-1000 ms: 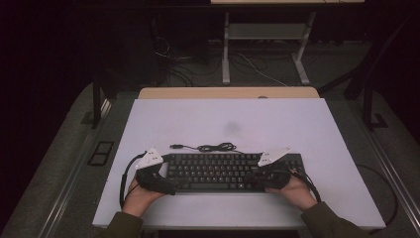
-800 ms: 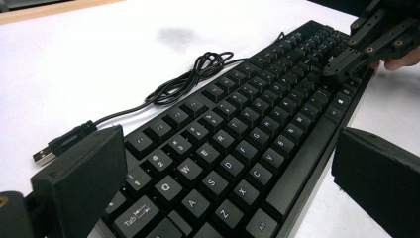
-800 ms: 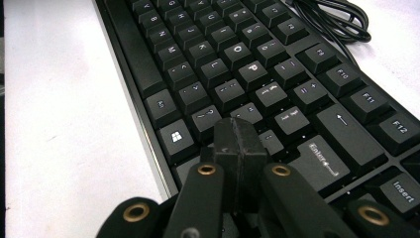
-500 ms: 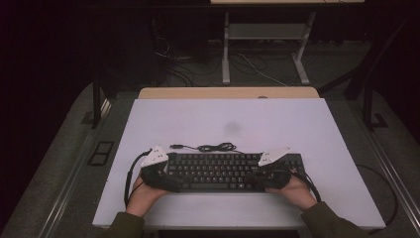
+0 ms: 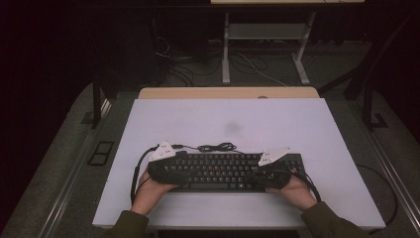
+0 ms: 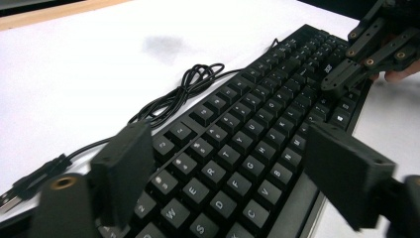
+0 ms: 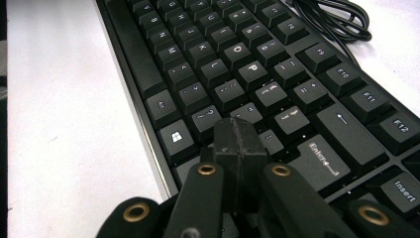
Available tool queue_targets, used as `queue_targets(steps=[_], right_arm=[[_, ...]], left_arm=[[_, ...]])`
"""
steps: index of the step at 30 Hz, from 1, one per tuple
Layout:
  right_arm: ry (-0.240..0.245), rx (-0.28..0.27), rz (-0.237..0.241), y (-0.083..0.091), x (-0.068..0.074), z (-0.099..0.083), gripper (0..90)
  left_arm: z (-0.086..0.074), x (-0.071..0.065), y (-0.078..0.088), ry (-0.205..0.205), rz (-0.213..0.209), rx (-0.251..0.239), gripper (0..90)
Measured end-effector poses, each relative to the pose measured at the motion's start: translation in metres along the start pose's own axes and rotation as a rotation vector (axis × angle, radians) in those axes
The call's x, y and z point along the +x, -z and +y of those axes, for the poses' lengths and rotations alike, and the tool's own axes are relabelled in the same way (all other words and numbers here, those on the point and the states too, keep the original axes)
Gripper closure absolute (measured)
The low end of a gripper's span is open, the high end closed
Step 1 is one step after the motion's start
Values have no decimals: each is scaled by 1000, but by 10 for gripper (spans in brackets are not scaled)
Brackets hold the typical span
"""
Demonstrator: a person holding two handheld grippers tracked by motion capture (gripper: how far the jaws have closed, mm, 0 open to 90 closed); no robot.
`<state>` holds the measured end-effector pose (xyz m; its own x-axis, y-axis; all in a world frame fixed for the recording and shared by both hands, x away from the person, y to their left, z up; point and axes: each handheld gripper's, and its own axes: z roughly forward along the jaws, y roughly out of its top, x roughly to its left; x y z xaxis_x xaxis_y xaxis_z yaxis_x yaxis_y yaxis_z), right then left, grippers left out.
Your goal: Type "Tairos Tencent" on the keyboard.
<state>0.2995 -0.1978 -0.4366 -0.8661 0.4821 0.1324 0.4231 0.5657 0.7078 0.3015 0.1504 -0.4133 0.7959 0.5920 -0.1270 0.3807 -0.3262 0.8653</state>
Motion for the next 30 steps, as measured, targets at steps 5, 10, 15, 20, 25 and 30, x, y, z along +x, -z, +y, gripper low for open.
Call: queue_targets(steps=[5, 10, 15, 20, 25, 30], right_arm=[[-2, -2, 1, 0, 0, 0, 892], [-4, -2, 3, 0, 0, 0, 892], [-1, -3, 2, 0, 0, 0, 892], [-3, -1, 5, 0, -1, 0, 892], [-2, -1, 5, 0, -1, 0, 892], [0, -2, 4, 0, 0, 0, 892]], left_arm=[[5, 2, -7, 6, -11, 11, 343], [9, 2, -14, 17, -23, 24, 476], [11, 2, -22, 21, -40, 79, 642], [12, 4, -32, 23, -42, 143, 833], [14, 4, -39, 18, -42, 181, 887], [13, 2, -42, 8, -43, 195, 888]])
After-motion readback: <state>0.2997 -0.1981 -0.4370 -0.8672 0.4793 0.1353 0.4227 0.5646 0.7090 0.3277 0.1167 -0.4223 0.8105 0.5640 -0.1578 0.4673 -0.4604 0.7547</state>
